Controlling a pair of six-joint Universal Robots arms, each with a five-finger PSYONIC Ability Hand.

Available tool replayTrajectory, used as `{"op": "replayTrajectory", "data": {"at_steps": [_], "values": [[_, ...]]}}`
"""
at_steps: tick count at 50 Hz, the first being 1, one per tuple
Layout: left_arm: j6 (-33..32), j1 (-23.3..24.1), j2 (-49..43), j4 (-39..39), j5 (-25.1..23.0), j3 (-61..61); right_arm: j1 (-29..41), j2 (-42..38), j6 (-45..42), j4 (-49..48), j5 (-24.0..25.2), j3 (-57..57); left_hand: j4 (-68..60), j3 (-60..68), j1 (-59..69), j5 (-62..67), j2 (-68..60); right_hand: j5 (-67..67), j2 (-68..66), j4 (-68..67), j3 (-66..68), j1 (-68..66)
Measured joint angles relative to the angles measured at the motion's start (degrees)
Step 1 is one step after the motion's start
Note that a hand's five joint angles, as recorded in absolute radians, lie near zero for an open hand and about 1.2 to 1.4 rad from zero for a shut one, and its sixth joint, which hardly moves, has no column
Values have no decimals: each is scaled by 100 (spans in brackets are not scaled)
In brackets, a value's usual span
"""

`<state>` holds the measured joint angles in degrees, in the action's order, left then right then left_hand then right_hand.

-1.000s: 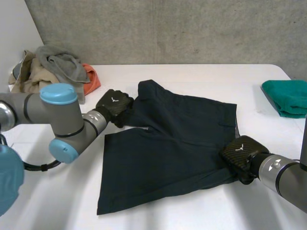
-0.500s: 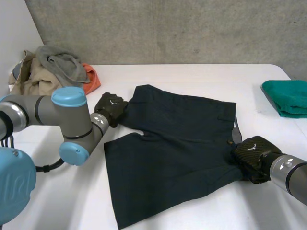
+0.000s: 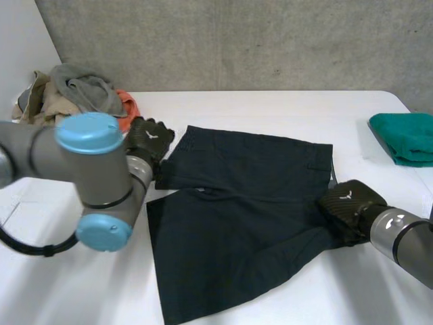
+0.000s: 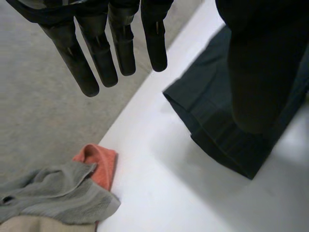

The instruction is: Fold the laundry.

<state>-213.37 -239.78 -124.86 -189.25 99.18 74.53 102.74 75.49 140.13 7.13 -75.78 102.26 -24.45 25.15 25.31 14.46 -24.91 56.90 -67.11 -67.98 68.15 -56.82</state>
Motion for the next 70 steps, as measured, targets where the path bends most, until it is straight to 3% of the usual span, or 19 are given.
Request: {"op": "replayTrajectory", "data": {"at_steps": [7,10,12,23,33,35,36,39,44,49,53,58,60,61,64,70], "values": [[984,139,1338,255,-132,1391,208,-21,206,7,-15,-309,-127,9,14,143,-72,0,0,0,11,0],[1271,272,1698,413,-299,1864,241,-33,276,1,-17,-369,-264,166,142,272,-200,0,0,0,11,0],[1729,554,2217,707,-669,2666,289,-67,530,-50,-35,-494,-434,340,314,447,-363,0,0,0,11,0],[2110,1027,2439,1025,-952,3593,253,-96,1183,-219,-71,-578,-455,349,314,466,-394,0,0,0,12,0],[2074,1242,1882,923,-476,3525,218,-106,1335,-351,-81,-522,-631,571,538,641,-578,0,0,0,11,0],[2071,1345,1678,835,-287,3460,218,-106,1334,-356,-80,-516,-1703,1617,1704,1689,-1683,1,0,0,11,0],[2071,1345,1678,835,-287,3460,218,-106,1334,-356,-80,-516,-1703,1617,1704,1689,-1683,1,0,0,11,0],[2066,1514,1478,578,14,3389,216,-106,1330,-354,-80,-506,-4059,3939,3591,4009,-4031,0,0,0,12,0],[2037,1657,1656,174,468,3361,208,-88,1320,-325,-84,-481,-4396,4283,3838,4283,-4343,0,0,0,12,0],[2009,1684,2002,42,624,3374,205,-11,1267,-216,-70,-436,-4397,4283,3838,4283,-4343,2,0,0,11,0],[1914,1672,2415,210,572,3386,199,213,934,291,-26,-363,-4416,4283,3838,4283,-4344,11,0,0,12,0],[1556,1642,2622,1440,116,3347,64,430,-496,1645,-21,-158,-4416,4288,3838,4283,-4353,11,0,0,11,0],[1556,1642,2622,1440,116,3347,64,430,-496,1645,-21,-158,-4416,4288,3838,4283,-4353,11,0,0,11,0],[1432,1627,2630,2018,-103,3296,-61,465,-1149,2157,-25,-50,-4417,4291,3838,4283,-4353,11,0,0,11,0],[1333,1596,2607,2495,-310,3165,-216,478,-1768,2562,6,9,-4418,4295,3838,4283,-4353,12,-27,0,12,0],[1266,1415,2315,2189,-420,2523,-341,222,-1711,2255,113,-471,-4418,4302,3838,4283,-4354,11,-41,0,12,0]]}}
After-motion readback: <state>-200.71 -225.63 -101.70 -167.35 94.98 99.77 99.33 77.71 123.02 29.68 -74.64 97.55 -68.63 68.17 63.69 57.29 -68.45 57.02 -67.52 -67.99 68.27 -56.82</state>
